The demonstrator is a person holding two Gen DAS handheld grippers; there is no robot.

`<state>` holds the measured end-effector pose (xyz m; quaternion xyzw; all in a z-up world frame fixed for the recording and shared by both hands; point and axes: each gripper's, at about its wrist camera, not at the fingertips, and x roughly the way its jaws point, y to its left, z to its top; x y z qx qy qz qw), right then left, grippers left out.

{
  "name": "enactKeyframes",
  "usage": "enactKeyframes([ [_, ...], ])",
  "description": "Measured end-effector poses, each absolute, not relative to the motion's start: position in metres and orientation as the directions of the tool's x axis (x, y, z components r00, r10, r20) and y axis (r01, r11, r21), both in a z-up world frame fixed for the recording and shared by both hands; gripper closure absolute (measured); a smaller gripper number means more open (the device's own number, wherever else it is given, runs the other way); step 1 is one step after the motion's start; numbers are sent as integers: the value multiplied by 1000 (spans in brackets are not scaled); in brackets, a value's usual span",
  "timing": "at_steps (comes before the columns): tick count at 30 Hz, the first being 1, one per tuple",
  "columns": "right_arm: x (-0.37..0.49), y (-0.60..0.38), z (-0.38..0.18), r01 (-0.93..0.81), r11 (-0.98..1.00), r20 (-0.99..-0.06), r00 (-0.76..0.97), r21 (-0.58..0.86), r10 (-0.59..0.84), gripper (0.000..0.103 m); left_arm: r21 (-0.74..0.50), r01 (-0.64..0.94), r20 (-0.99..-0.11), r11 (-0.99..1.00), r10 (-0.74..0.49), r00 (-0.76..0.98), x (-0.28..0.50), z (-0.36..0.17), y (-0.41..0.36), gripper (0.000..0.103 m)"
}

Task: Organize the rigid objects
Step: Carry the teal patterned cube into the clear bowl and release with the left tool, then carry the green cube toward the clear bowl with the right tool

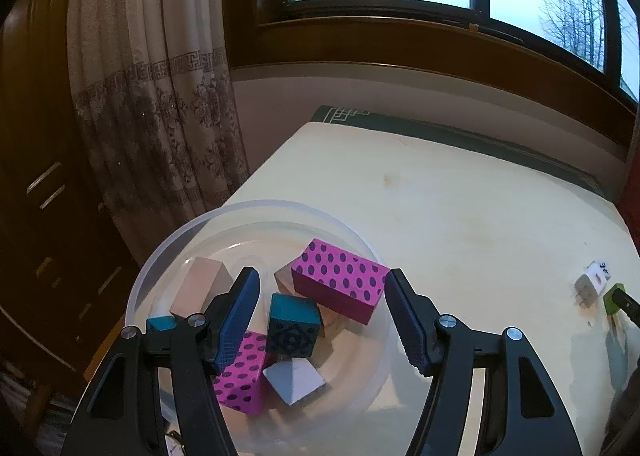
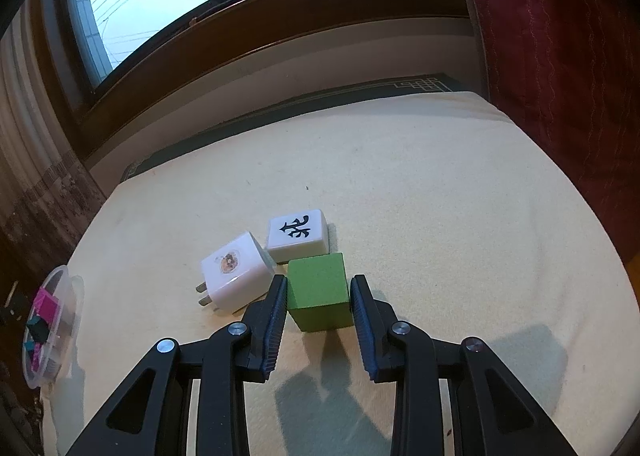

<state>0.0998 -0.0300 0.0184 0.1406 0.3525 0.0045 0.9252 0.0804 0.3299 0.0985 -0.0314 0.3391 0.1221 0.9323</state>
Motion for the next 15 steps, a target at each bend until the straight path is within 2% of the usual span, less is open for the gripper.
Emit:
enactKeyframes([
  [6, 98, -31, 21, 75, 941, -645, 746, 330, 167, 70, 16, -253, -644, 967, 204, 738, 78, 97, 336, 37],
  [15, 84, 0, 32, 14, 940, -623, 752, 340, 214, 71, -7, -270, -653, 963, 200, 731, 70, 93, 354, 37],
])
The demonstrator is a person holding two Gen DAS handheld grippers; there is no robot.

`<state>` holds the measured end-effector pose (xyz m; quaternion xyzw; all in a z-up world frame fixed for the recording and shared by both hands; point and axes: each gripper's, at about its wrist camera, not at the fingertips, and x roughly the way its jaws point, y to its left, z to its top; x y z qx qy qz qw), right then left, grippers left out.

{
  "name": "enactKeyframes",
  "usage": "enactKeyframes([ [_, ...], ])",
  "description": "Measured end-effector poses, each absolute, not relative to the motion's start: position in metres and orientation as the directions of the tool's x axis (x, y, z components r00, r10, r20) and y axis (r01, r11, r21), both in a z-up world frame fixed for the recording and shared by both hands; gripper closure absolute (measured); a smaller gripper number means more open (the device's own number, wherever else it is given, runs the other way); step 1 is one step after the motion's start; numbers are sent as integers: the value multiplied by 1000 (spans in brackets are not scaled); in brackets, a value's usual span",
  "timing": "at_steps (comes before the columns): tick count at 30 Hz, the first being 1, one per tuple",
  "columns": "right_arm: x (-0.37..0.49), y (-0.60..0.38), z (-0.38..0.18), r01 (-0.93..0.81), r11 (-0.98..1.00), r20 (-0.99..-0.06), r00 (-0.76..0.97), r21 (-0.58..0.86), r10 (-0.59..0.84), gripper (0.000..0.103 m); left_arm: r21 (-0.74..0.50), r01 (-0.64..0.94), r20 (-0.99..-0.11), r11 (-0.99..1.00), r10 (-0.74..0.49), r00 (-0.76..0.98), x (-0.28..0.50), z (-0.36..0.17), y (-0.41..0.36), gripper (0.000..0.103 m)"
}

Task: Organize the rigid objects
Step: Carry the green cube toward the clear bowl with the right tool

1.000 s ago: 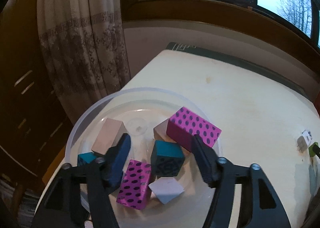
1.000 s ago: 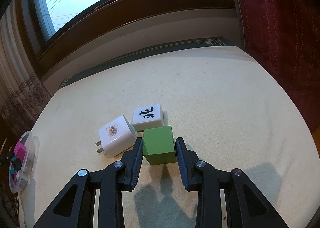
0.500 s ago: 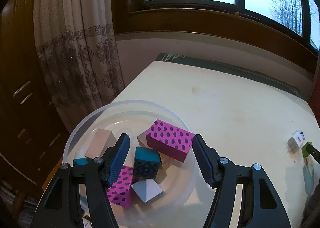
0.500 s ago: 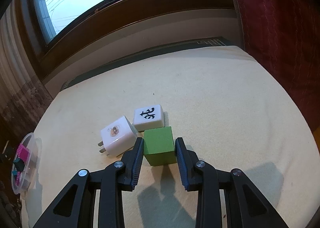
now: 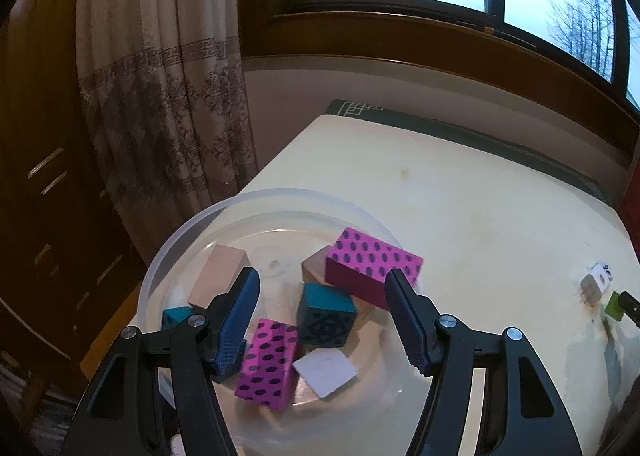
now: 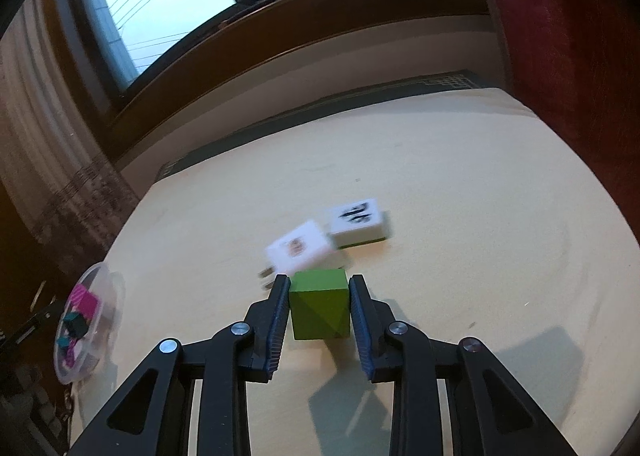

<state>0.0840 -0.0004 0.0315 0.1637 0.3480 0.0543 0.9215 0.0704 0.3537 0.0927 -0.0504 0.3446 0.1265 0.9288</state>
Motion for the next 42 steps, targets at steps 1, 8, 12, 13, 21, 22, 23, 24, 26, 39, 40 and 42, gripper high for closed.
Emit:
enactKeyframes([
  [1, 83, 4, 32, 6, 940, -622, 751, 341, 221, 71, -8, -270, -653, 963, 199, 730, 70, 92, 355, 37],
  [8, 75, 31, 38, -50, 928, -608, 742, 369, 282, 71, -31, -279, -651, 960, 193, 734, 63, 92, 369, 37],
  [12, 71, 45, 41, -80, 919, -604, 731, 387, 318, 71, -40, -285, -653, 958, 191, 733, 60, 90, 377, 37],
  [13, 71, 49, 42, -88, 917, -604, 727, 389, 326, 71, -43, -286, -654, 957, 189, 733, 60, 88, 379, 37],
  [21, 69, 89, 52, -177, 902, -599, 695, 394, 398, 71, -45, -292, -659, 955, 192, 728, 57, 81, 390, 37],
  [22, 69, 97, 54, -192, 900, -598, 690, 392, 408, 71, -41, -293, -657, 955, 195, 728, 57, 81, 391, 37],
  [23, 68, 101, 55, -203, 898, -597, 687, 390, 414, 71, -35, -296, -655, 955, 201, 728, 56, 81, 393, 37],
  [24, 68, 108, 57, -218, 895, -595, 683, 388, 424, 71, -32, -297, -653, 954, 205, 729, 56, 80, 394, 37],
  [26, 70, 120, 61, -246, 889, -591, 674, 386, 443, 71, -28, -300, -649, 953, 211, 731, 54, 79, 396, 37],
  [39, 71, 208, 83, -423, 836, -567, 616, 349, 548, 71, -63, -293, -631, 954, 189, 752, 41, 84, 414, 37],
  [40, 72, 213, 83, -430, 833, -566, 613, 347, 552, 71, -66, -293, -629, 954, 188, 754, 40, 85, 415, 37],
  [42, 72, 222, 85, -445, 827, -564, 606, 343, 560, 71, -73, -296, -624, 952, 188, 758, 39, 87, 420, 37],
])
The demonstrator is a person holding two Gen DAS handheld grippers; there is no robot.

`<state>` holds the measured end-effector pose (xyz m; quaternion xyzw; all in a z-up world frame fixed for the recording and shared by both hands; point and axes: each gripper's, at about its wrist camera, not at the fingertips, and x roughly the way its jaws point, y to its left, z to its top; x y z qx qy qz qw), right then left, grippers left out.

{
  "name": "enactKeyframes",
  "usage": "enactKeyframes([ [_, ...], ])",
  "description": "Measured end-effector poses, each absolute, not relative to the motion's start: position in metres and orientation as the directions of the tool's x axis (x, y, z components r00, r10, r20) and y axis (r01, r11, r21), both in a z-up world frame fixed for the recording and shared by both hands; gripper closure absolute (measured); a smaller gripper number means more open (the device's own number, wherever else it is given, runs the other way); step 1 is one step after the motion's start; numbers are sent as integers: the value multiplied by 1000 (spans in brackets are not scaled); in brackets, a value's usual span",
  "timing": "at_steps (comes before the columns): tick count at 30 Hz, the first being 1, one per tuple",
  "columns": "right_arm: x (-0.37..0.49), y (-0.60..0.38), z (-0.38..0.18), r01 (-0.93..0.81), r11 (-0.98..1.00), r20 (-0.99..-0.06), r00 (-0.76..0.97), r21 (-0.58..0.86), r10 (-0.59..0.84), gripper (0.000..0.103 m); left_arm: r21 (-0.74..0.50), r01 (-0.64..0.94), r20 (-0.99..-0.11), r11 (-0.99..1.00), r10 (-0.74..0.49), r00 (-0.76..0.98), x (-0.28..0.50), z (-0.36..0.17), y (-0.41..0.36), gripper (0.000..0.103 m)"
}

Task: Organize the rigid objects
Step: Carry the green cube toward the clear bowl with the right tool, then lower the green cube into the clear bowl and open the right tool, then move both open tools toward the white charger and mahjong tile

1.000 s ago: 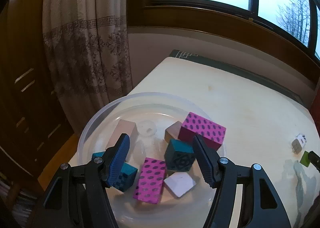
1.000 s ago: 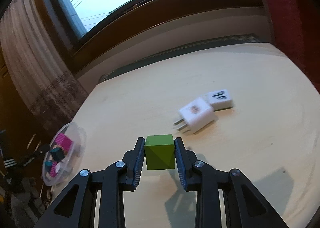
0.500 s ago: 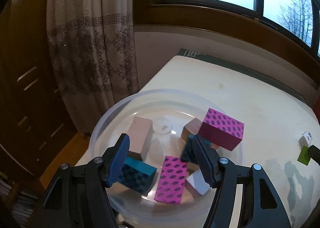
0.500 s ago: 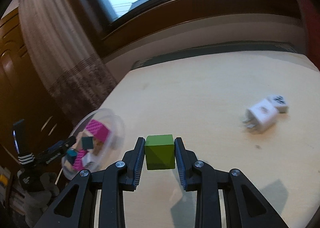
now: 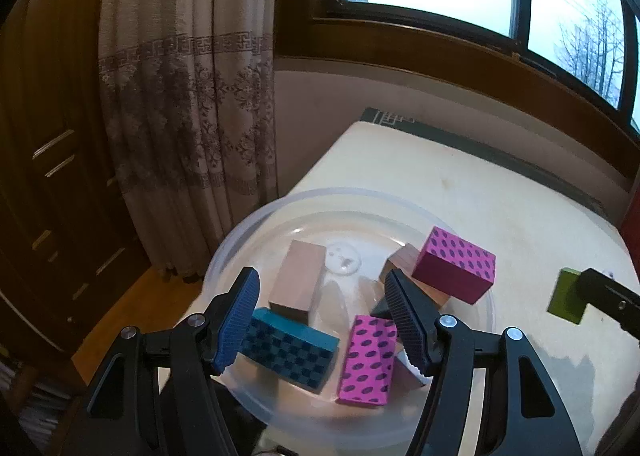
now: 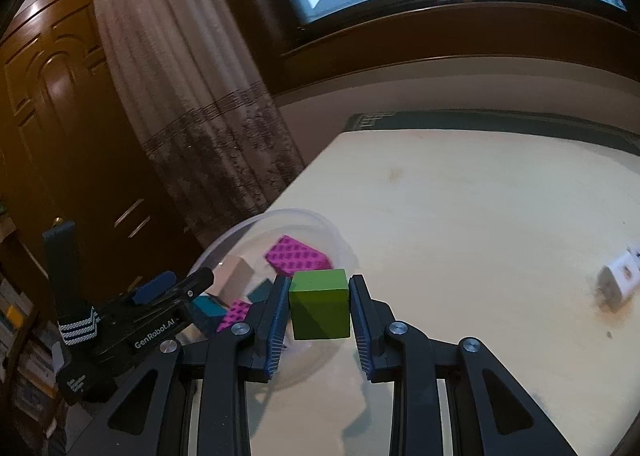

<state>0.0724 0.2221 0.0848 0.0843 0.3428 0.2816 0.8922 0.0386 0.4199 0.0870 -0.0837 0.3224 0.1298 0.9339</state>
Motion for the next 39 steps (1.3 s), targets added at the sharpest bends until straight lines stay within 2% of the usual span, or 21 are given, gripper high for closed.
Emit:
enactKeyframes([
  [18, 86, 281, 65, -507, 803, -614, 536, 314, 579, 71, -135, -352, -590, 926, 210, 780, 28, 101, 459, 36],
  [22, 87, 279, 61, -496, 806, -618, 535, 322, 576, 62, -142, -354, -588, 924, 209, 782, 27, 102, 461, 33],
  [27, 84, 270, 58, -478, 815, -617, 546, 327, 567, 62, -141, -352, -590, 925, 208, 780, 27, 101, 461, 33],
  [29, 82, 265, 56, -466, 824, -616, 558, 323, 556, 59, -140, -351, -590, 926, 206, 780, 27, 102, 461, 33],
  [31, 80, 260, 55, -453, 833, -612, 573, 318, 545, 50, -140, -349, -591, 927, 205, 781, 27, 101, 459, 33],
  [35, 77, 246, 52, -416, 855, -606, 606, 310, 515, 43, -137, -342, -593, 930, 200, 780, 28, 101, 455, 33],
  [37, 77, 237, 50, -396, 861, -605, 614, 320, 507, 33, -137, -340, -594, 930, 197, 780, 29, 100, 452, 33],
  [39, 78, 227, 49, -370, 869, -606, 623, 329, 495, 31, -136, -333, -597, 933, 191, 779, 30, 99, 449, 32],
])
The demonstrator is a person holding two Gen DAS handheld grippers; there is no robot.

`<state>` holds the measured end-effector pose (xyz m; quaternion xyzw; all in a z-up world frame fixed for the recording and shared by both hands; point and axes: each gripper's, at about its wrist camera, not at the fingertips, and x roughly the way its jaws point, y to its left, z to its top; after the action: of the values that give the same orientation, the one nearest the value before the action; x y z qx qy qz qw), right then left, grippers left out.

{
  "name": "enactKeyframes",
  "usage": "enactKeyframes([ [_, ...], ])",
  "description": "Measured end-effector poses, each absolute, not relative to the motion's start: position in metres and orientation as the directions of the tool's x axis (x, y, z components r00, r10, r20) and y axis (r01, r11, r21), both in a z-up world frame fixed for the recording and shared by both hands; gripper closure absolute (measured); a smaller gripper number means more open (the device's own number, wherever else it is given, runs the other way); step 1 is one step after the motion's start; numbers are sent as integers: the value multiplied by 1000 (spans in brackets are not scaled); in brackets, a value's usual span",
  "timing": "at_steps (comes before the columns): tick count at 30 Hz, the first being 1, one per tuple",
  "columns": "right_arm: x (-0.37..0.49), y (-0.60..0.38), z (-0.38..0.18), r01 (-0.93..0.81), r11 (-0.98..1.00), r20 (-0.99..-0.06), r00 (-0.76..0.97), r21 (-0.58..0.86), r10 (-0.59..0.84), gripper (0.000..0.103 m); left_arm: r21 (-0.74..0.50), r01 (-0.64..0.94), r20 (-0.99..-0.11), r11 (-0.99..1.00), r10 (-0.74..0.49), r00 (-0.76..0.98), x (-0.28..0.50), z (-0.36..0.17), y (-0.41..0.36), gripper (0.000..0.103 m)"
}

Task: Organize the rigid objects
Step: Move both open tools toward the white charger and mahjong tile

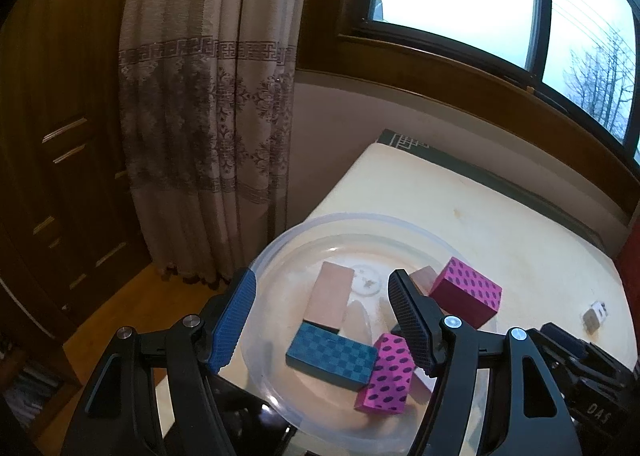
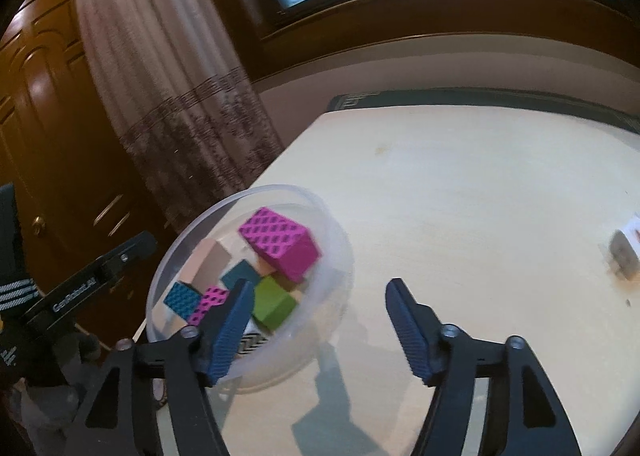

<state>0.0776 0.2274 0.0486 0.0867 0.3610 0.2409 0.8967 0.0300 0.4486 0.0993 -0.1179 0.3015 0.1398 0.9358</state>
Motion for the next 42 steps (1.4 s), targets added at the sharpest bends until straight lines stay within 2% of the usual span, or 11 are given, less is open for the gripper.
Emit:
enactKeyframes([
  [3, 78, 214, 46, -337, 879, -610, 633, 337, 476, 24, -136, -324, -599, 936, 183, 779, 31, 100, 443, 25],
  [6, 76, 202, 43, -304, 889, -610, 647, 343, 457, 20, -141, -317, -604, 938, 172, 778, 31, 100, 437, 24],
  [11, 74, 185, 38, -265, 900, -618, 657, 347, 432, 18, -139, -303, -615, 943, 158, 772, 35, 99, 427, 24],
  [13, 73, 178, 35, -250, 903, -621, 660, 350, 423, 12, -134, -295, -616, 946, 154, 773, 35, 100, 422, 24],
  [21, 72, 144, 29, -182, 912, -621, 682, 368, 387, 4, -121, -275, -611, 954, 147, 778, 36, 106, 407, 20],
  [27, 71, 112, 26, -128, 916, -624, 695, 381, 357, 3, -104, -246, -611, 964, 133, 780, 39, 110, 389, 19],
  [34, 70, 71, 26, -50, 920, -620, 725, 388, 300, 1, -85, -192, -619, 978, 99, 779, 46, 111, 360, 13],
  [42, 68, 34, 25, 32, 926, -631, 741, 376, 230, 1, -67, -96, -651, 993, 29, 759, 57, 106, 321, 12],
])
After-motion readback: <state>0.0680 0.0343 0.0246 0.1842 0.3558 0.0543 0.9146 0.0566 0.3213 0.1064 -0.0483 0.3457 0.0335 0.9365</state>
